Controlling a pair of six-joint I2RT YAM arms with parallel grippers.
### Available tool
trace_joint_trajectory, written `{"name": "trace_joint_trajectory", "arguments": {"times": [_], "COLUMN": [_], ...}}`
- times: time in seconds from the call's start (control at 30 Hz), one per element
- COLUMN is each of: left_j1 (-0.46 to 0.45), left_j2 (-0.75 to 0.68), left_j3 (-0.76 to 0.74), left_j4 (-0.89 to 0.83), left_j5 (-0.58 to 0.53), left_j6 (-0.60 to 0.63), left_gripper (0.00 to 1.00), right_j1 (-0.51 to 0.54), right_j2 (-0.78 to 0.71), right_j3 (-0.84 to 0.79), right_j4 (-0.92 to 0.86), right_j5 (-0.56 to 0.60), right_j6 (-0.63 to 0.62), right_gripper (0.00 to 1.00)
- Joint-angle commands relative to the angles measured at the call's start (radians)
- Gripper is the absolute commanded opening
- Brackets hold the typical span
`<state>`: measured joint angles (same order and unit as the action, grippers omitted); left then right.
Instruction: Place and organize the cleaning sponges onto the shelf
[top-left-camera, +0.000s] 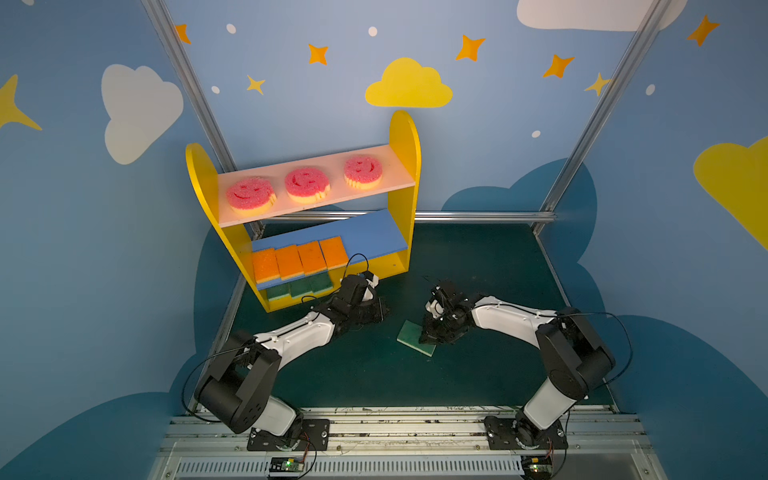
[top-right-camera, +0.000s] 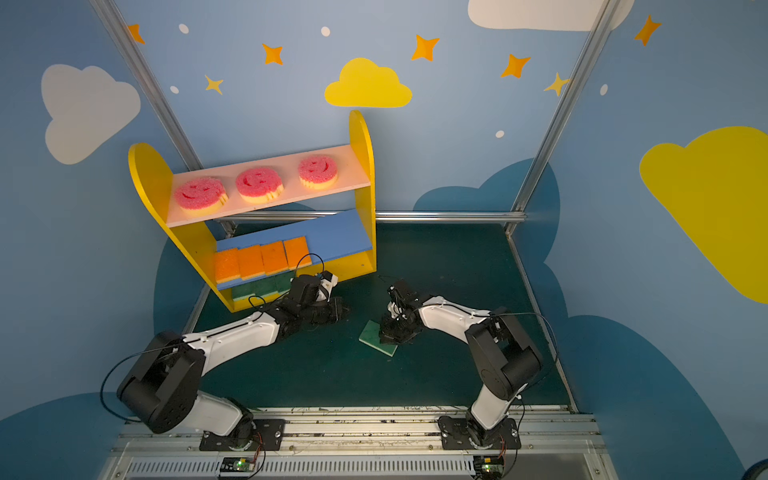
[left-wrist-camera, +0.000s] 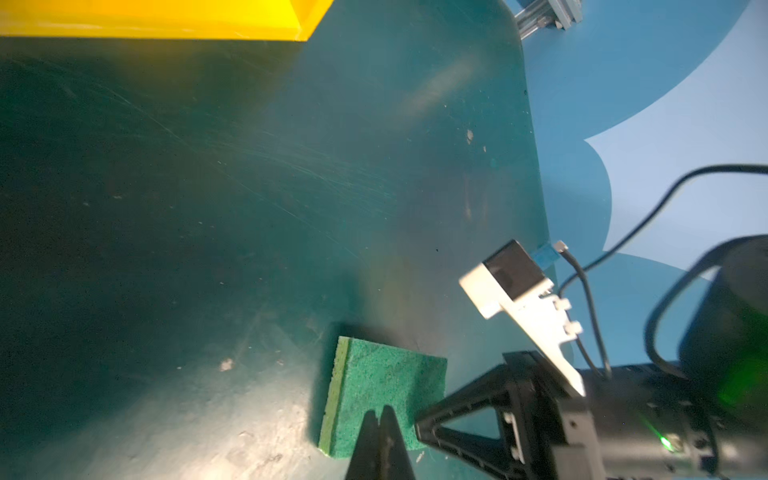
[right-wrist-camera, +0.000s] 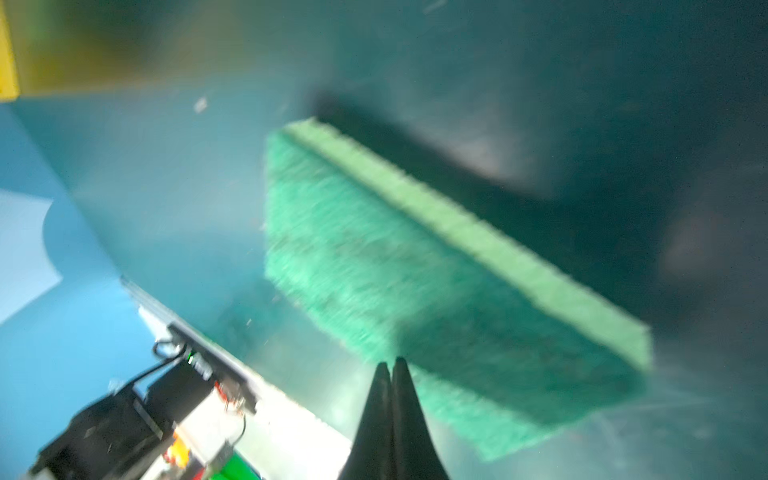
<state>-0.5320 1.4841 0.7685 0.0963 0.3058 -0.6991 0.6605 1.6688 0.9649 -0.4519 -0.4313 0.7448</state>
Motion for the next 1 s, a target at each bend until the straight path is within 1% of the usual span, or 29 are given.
{"name": "trace_joint_trajectory", "arguments": {"times": [0.0,0.1,0.2,0.43,0.67,0.8,0.97], "left_j1": [0.004,0.003,-0.002,-0.029,-0.042,-0.055,-0.075], "left_j2": [-0.005,0.040,0.108,0.240,0.347,0.376,0.380], "left_j3": [0.015,0.050,0.089,0.179,0.262,0.272,0.229], "left_j4": [-0.028,-0.020,-0.007,0.007,-0.007,-0.011,0.018], "left_j5": [-0.001,0.014,0.038,0.041,0.047,0.047,0.041], "left_j6": [0.038,0.039,0.033,0.035,0.043,0.046,0.038], "left_gripper": [0.03,0.03,0.03,0.03,0.03,0.03,0.03], "right_j1": [-0.009,-0.006,-0.003,0.050,0.096,0.091,0.057], "right_j2": [-0.094,-0.155,-0.164,-0.148,-0.087,-0.050,-0.037], "right_j3": [0.015,0.000,-0.029,-0.127,-0.164,-0.150,-0.144], "right_j4": [-0.051,-0.076,-0.096,-0.037,0.042,0.025,-0.005], "right_j5": [-0.008,-0.012,-0.033,-0.046,-0.043,-0.015,0.017], "right_j6": [-0.052,-0.086,-0.096,-0.060,-0.007,-0.001,-0.004], "right_gripper": [0.00,0.00,0.00,0.00,0.00,0.00,0.00]}}
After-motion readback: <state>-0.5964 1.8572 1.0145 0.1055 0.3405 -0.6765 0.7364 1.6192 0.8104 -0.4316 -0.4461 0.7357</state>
